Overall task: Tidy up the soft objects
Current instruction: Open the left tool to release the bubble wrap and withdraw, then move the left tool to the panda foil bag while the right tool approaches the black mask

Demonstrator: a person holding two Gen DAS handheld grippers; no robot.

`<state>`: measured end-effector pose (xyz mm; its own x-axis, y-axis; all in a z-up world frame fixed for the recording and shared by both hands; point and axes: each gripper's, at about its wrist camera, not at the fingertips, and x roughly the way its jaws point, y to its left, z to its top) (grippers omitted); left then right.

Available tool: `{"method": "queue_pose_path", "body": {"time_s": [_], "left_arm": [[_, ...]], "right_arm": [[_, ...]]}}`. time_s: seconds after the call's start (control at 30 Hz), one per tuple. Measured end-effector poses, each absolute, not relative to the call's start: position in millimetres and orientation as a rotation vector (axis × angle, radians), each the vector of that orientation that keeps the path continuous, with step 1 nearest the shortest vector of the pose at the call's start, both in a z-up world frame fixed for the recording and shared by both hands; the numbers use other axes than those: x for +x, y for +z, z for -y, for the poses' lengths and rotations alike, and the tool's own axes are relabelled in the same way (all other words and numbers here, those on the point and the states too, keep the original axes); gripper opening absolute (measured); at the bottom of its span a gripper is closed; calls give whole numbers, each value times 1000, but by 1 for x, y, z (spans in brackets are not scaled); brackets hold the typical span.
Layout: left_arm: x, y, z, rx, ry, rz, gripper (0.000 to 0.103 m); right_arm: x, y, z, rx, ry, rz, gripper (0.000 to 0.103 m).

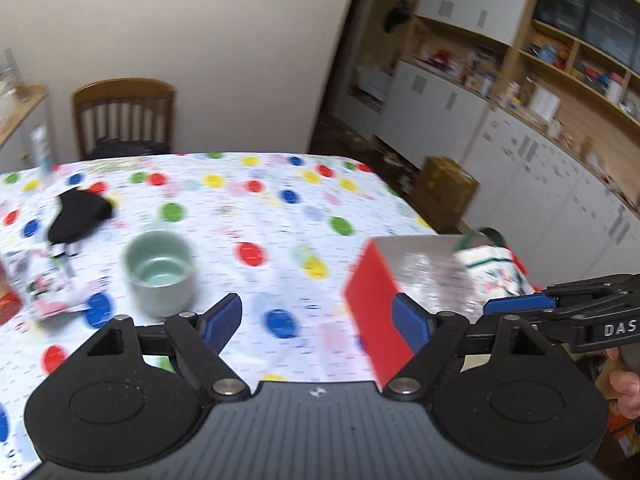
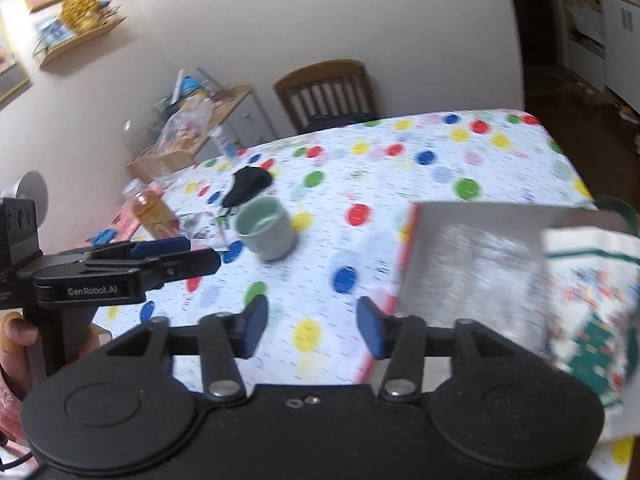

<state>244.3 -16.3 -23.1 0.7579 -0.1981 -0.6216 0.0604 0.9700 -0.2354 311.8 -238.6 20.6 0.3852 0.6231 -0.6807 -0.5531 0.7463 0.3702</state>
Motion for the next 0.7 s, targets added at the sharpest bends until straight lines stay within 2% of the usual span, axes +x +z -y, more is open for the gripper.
{"method": "queue_pose_path", "body": {"time_s": [0.13,0.27,0.43,0.57,0.63,0.7], "left_arm": [[234,-28,-31,-240,-72,-695,86],[228,-37,-75,-256,6,-692,87],[223,-51,-125,-252,106,-688,103],[221,-64,-160,-268,158,-657,103],[223,-71,-175,-287,173,-658,103],[227,-78,-188,-315,176,-655,103]], "right_arm": [[316,23,192,61,788,-912,62],[323,22,143,33,809,-926,65],[338,23,84,-1,819,-926,80],[356,25,37,-23,823,-914,90],[367,25,13,-33,821,-903,102],[378,24,-8,-30,836,-898,103]]}}
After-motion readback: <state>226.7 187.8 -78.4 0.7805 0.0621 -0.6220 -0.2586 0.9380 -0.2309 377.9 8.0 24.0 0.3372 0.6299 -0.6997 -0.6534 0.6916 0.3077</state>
